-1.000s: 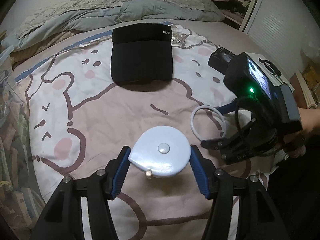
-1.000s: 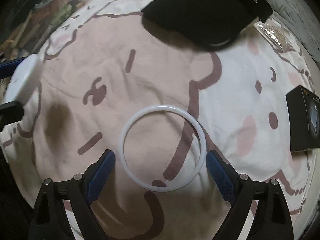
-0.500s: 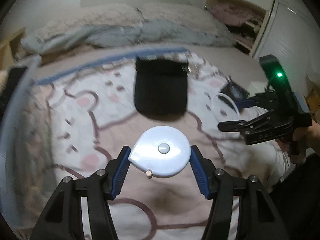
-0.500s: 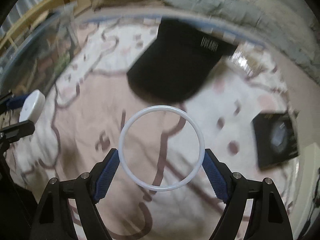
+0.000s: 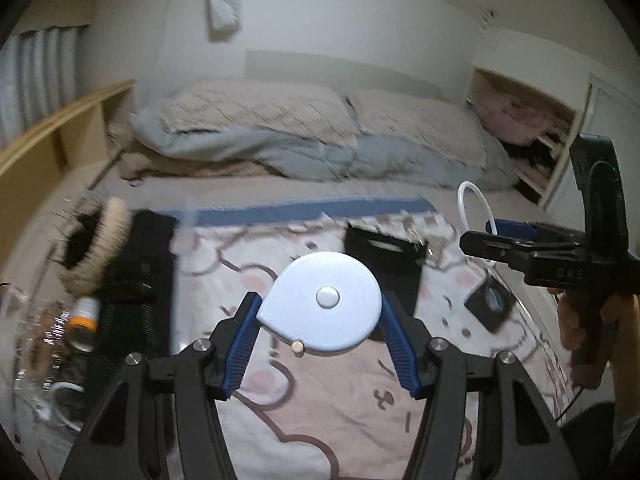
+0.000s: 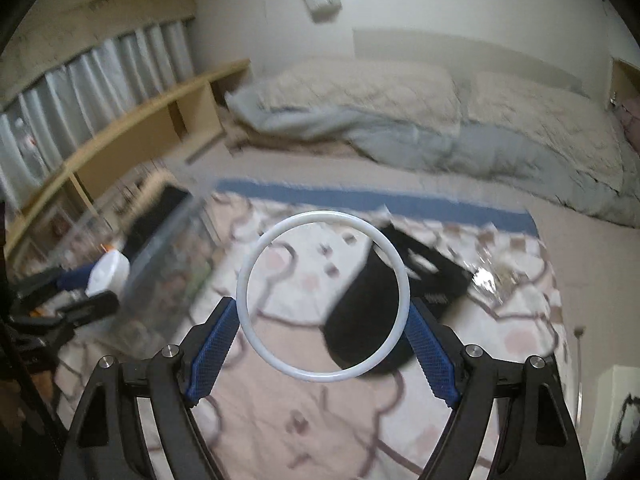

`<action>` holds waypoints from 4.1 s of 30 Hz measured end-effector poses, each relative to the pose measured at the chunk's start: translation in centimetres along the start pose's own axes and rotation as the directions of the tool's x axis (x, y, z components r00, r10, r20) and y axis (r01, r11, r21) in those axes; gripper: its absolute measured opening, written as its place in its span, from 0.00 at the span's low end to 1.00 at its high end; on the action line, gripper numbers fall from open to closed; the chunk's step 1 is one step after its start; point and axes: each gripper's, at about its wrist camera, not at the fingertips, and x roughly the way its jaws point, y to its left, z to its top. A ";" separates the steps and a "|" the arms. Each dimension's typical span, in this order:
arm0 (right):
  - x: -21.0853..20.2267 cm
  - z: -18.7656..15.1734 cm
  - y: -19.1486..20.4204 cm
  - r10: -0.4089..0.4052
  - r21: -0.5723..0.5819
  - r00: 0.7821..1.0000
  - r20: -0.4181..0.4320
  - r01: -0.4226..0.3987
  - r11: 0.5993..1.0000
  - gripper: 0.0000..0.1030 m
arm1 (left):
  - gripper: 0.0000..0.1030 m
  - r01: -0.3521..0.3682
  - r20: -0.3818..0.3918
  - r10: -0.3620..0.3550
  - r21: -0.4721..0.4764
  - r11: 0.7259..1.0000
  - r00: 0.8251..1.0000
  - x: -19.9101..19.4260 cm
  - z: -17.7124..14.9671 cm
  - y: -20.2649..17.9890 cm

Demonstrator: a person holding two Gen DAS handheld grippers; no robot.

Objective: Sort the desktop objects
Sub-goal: 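Lift the ring and tape measure and carry both toward the clear bin, then drop the tape measure into the bin with the left tool while the right tool carries the ring, then lower the white ring into the clear bin and open the right tool, then withdraw both tools from the bin back over the sheet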

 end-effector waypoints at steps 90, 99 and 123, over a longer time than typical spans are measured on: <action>15.4 -1.3 32.1 0.463 -0.056 0.839 -0.287 -0.497 0.866 0.82 | 1.00 -0.527 0.078 0.587 -0.359 0.770 0.806 -12.6 -5.4 22.6; 14.7 -0.6 31.7 0.531 0.011 0.797 -0.286 -0.552 0.834 0.92 | 1.00 -0.522 0.082 0.582 -0.353 0.776 0.809 -12.5 -5.5 22.7; 12.1 0.8 28.9 0.511 -0.121 0.832 -0.217 -0.542 0.831 0.34 | 1.00 -0.519 0.074 0.581 -0.371 0.770 0.810 -12.5 -5.3 22.2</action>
